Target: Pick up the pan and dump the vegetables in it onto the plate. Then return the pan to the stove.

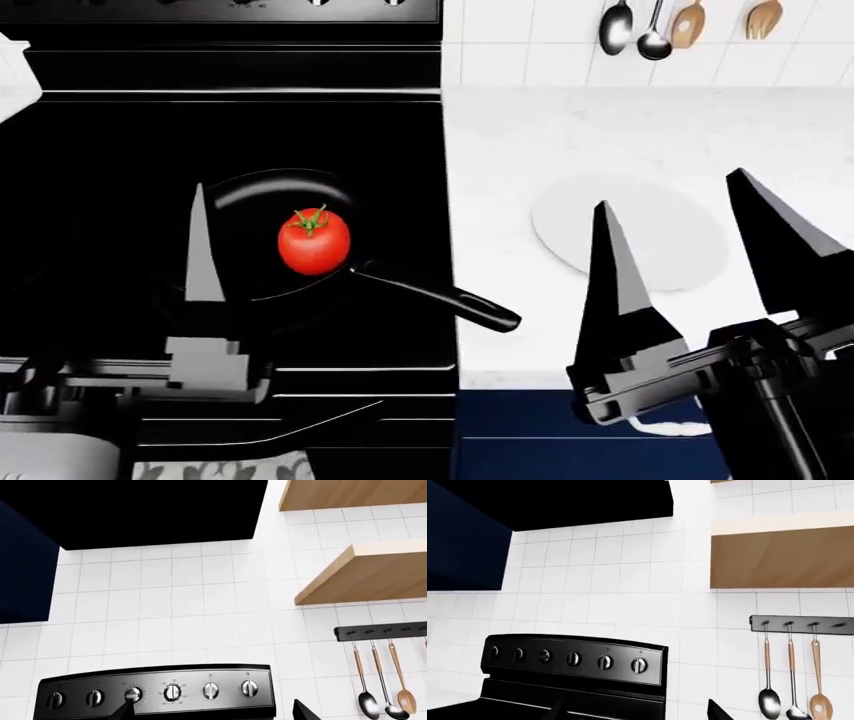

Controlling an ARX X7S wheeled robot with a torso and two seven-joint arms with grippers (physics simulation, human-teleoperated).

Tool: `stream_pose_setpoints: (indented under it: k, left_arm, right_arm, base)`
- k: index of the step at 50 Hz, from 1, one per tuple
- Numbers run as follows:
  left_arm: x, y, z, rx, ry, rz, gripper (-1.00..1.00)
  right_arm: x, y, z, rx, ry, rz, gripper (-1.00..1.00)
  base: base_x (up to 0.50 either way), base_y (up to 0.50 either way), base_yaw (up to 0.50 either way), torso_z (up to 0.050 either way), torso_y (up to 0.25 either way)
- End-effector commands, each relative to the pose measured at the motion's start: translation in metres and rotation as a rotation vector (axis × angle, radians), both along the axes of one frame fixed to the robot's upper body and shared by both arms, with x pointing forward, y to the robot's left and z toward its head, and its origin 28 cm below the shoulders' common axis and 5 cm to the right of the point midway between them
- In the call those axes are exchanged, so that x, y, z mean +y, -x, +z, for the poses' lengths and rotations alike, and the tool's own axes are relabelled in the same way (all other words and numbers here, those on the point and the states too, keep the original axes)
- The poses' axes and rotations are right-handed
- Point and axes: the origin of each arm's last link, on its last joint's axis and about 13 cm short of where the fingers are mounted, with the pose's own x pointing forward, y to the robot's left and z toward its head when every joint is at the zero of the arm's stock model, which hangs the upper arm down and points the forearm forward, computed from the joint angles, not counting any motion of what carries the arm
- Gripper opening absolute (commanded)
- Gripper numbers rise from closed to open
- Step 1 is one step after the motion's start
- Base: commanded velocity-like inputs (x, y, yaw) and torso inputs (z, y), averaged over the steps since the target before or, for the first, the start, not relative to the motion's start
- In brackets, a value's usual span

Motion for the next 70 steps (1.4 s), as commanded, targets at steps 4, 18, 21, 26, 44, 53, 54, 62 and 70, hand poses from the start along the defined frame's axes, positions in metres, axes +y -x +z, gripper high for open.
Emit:
stream_pose_setpoints:
  k: [4, 18, 21, 26, 44, 53, 54, 62, 70]
  left_arm:
    - [0.003, 0.001, -0.001, -0.001, 0.01, 0.013, 1.0]
    - [0.004, 0.001, -0.001, 0.005, 0.013, 0.014, 1.0]
    - [0.004, 0.002, 0.0, 0.0, 0.014, 0.018, 1.0]
    - [0.005, 0.002, 0.001, -0.004, 0.014, 0.021, 1.0]
    - [0.007, 0.003, 0.003, -0.019, 0.017, 0.033, 1.0]
    - [0.008, 0.003, 0.002, -0.018, 0.019, 0.034, 1.0]
    - [0.008, 0.003, 0.002, -0.018, 0.019, 0.034, 1.0]
    - [0.008, 0.004, 0.001, -0.018, 0.021, 0.034, 1.0]
    - [0.008, 0.004, 0.002, -0.017, 0.023, 0.033, 1.0]
  right_arm:
    - [-0.008, -0.004, 0.028, 0.062, 0.157, 0.152, 1.0]
    - [-0.009, -0.03, 0.073, 0.172, 0.287, 0.388, 1.0]
    - [-0.007, -0.039, 0.076, 0.204, 0.286, 0.433, 1.0]
    - [-0.002, -0.051, 0.081, 0.254, 0.292, 0.471, 1.0]
    - [0.032, -0.063, 0.085, 0.416, 0.359, 0.59, 1.0]
    - [0.042, -0.069, 0.07, 0.48, 0.395, 0.617, 1.0]
    - [0.042, -0.071, 0.068, 0.49, 0.4, 0.617, 1.0]
    - [0.045, -0.08, 0.052, 0.538, 0.428, 0.595, 1.0]
    - [0.044, -0.089, 0.047, 0.583, 0.459, 0.551, 1.0]
  base:
    - [0.0, 0.0, 0.0, 0.0, 0.0]
    - [0.0, 0.0, 0.0, 0.0, 0.0]
    - [0.0, 0.0, 0.0, 0.0, 0.0]
    - [0.0, 0.0, 0.0, 0.0, 0.0]
    - [0.0, 0.0, 0.0, 0.0, 0.0]
    - [0.0, 0.0, 0.0, 0.0, 0.0]
    - [0.0, 0.0, 0.0, 0.0, 0.0]
    - [0.0, 0.0, 0.0, 0.0, 0.0]
    - [0.0, 0.0, 0.0, 0.0, 0.0]
